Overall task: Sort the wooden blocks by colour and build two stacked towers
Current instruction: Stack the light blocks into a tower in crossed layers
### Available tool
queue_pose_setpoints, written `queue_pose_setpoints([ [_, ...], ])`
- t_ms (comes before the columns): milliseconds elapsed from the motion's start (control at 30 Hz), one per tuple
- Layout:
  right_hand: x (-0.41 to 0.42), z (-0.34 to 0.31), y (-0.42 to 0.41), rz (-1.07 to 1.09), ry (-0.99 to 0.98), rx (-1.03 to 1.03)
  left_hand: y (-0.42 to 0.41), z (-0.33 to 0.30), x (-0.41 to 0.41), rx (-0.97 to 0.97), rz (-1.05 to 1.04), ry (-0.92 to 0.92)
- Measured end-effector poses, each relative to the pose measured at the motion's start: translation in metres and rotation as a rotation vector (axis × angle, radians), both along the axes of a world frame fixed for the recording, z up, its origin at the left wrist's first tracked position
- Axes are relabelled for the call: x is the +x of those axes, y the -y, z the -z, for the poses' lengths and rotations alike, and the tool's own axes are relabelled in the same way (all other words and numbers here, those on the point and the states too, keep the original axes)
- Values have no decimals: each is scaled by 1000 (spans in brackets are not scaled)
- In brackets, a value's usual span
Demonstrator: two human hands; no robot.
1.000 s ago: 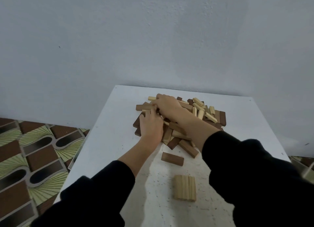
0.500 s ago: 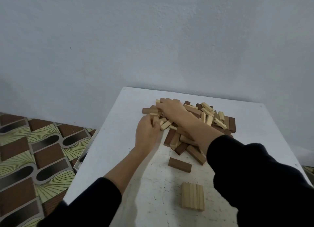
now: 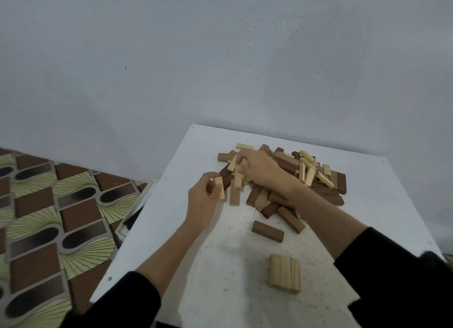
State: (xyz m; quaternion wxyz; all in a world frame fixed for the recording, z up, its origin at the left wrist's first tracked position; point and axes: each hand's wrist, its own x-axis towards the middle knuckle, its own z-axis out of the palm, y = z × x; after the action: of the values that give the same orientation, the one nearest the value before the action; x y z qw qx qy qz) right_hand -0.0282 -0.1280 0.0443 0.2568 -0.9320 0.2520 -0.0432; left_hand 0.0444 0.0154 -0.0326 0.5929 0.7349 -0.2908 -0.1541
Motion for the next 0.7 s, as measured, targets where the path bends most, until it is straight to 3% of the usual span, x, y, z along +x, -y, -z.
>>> queue_pose_setpoints([
  [67, -11, 4, -19, -46, -86, 120, -12, 3, -1, 32, 29, -24],
  [200, -18, 29, -54, -54, -231, 136, -39, 12, -8, 156, 95, 95],
  [400, -16, 53, -92, 95, -186, 34, -59, 21, -8, 315, 194, 314],
  [567, -19, 50, -100, 261, 44, 209, -69, 24, -7, 304, 190, 254],
  [700, -26, 49, -99, 288, -24, 169, -74, 22, -1, 396, 448, 266],
])
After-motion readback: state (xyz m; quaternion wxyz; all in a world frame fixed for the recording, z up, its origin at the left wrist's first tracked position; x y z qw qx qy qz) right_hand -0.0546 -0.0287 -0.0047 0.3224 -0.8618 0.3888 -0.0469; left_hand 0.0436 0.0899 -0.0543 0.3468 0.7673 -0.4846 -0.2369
